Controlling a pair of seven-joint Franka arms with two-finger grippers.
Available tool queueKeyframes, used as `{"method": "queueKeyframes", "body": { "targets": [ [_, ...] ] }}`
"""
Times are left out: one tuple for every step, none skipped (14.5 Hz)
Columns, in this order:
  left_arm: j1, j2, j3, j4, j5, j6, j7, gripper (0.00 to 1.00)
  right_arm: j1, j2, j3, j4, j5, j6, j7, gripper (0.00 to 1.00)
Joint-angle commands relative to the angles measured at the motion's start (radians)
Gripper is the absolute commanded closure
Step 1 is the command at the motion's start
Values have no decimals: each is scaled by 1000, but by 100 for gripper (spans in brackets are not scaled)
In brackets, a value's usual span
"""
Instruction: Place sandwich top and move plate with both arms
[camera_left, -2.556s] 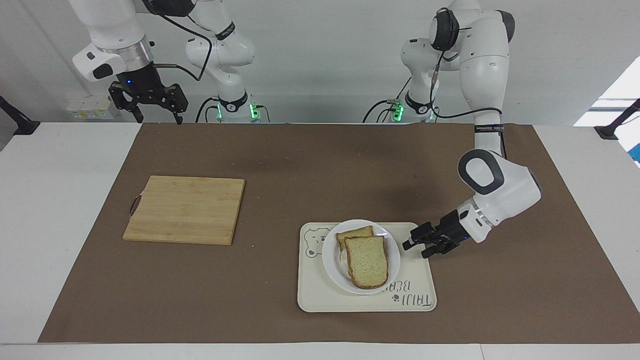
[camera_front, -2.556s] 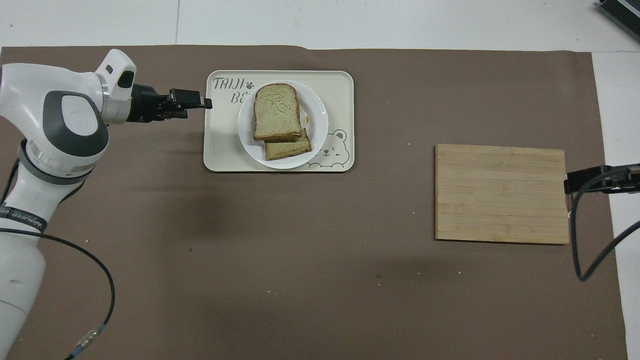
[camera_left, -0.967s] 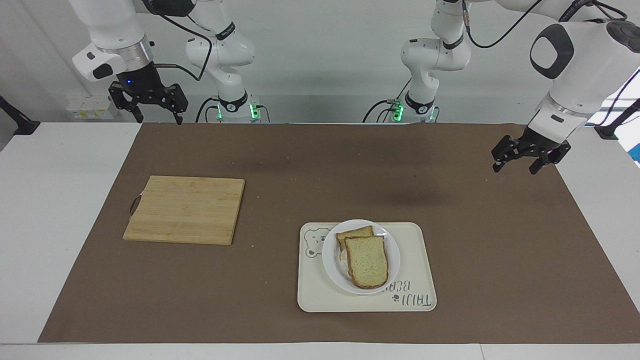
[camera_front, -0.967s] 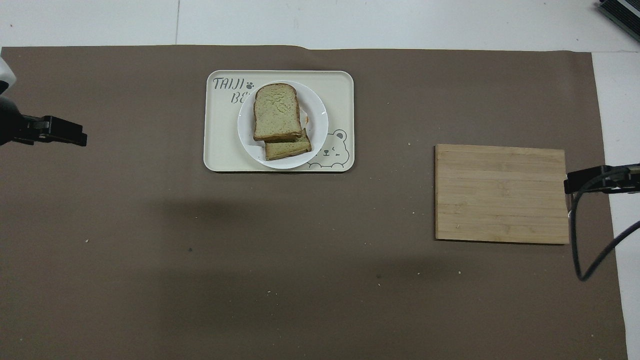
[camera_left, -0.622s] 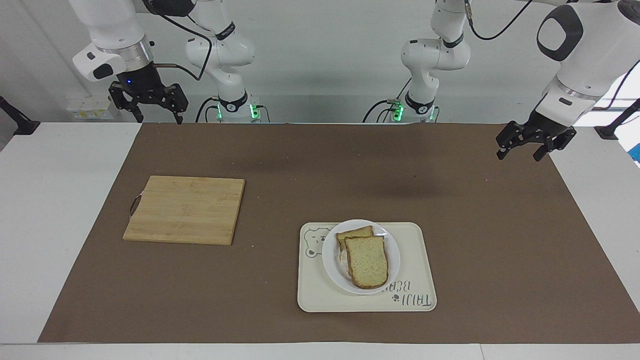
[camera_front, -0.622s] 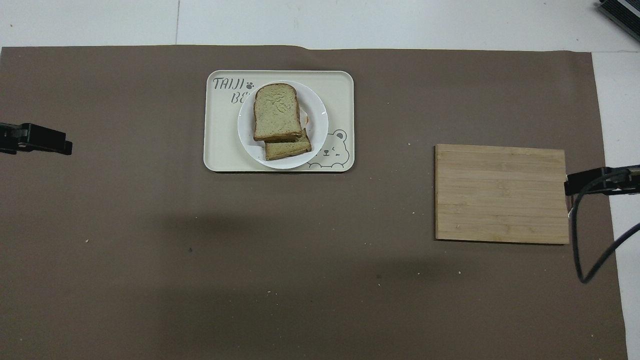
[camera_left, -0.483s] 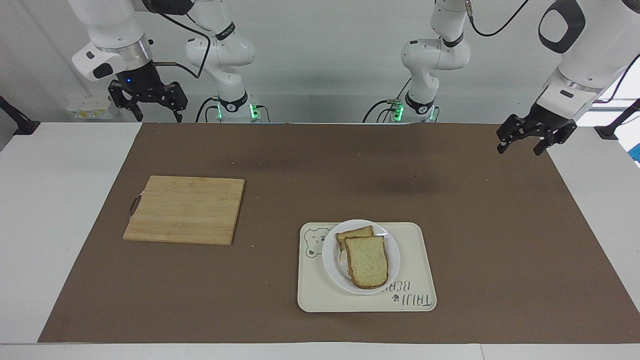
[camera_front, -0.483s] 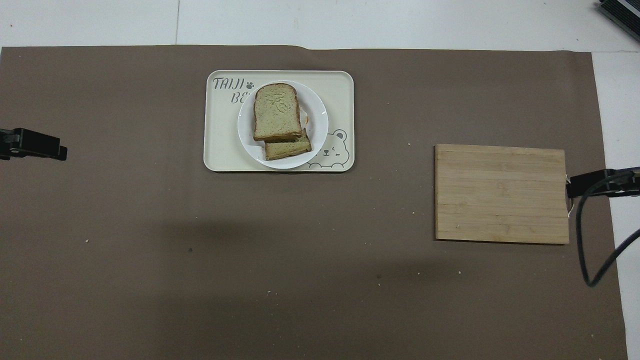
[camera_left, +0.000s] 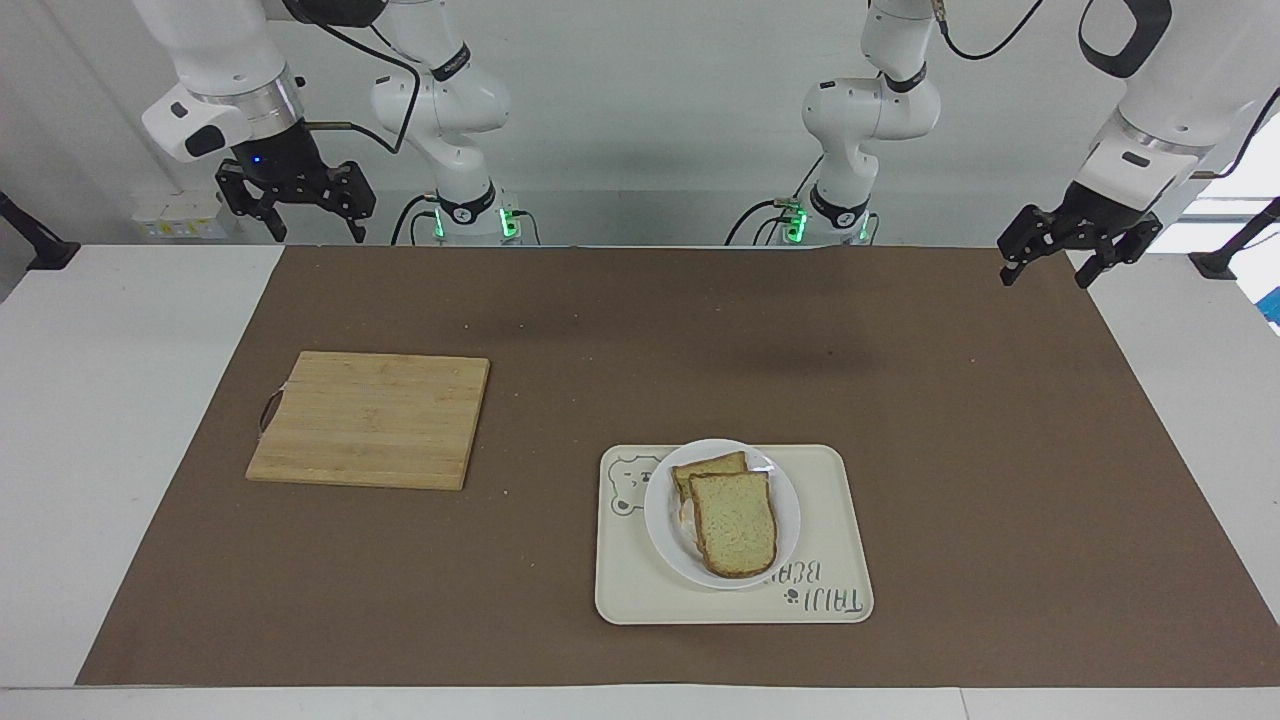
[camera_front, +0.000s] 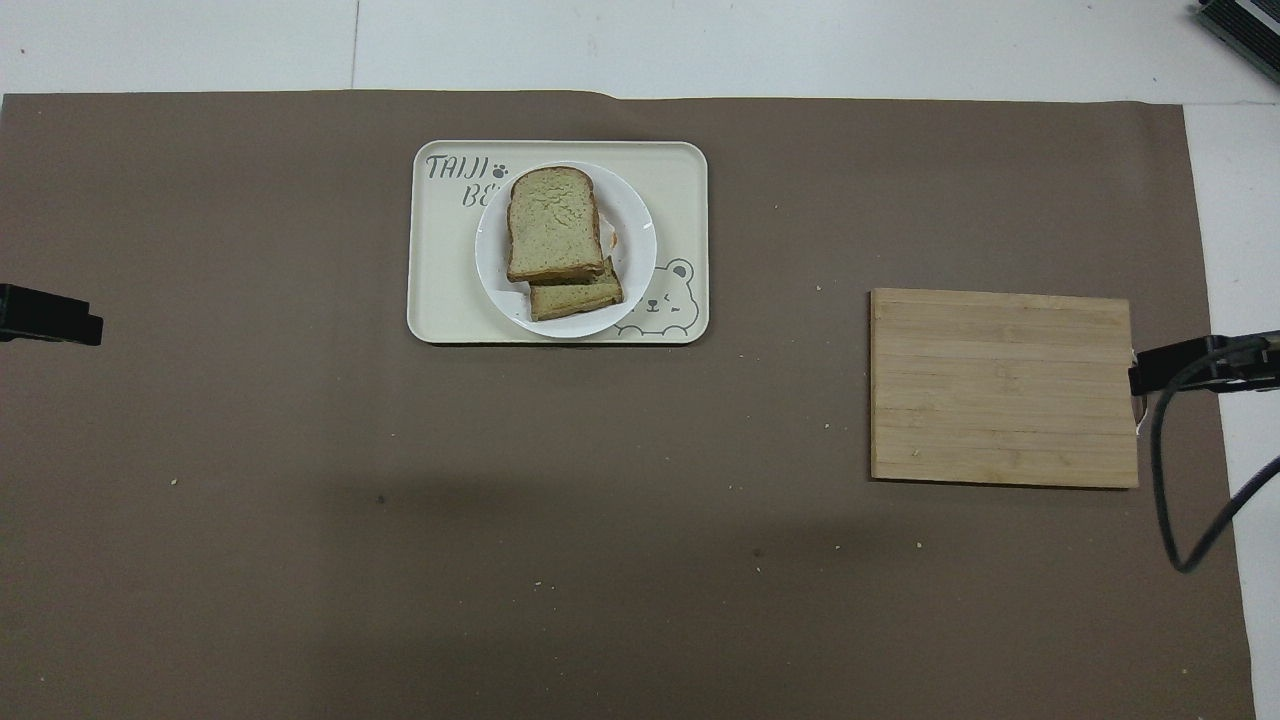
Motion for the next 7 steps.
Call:
{"method": "queueKeyframes", "body": {
  "targets": [
    [20, -16, 1, -8, 18, -27, -7, 0, -8, 9, -2, 17, 23, -9, -26, 0],
    [20, -16, 2, -8, 19, -29, -6, 0, -8, 8, -2, 15, 23, -9, -26, 0],
    [23, -16, 2, -8, 19, -35, -6, 0, -10, 8, -2, 15, 23, -9, -26, 0],
    [25, -14, 2, -2, 21, -47, -6, 0, -8, 6, -2, 15, 23, -9, -24, 0],
    [26, -14, 1, -3, 21, -55, -4, 0, -10, 6, -2, 15, 23, -9, -24, 0],
    [25, -16, 1, -3, 18, -67, -6, 0, -10, 6, -2, 15, 23, -9, -26, 0],
    [25, -16, 1, -3, 15, -65, -7, 0, -8, 6, -2, 14, 23, -9, -24, 0]
  ]
}}
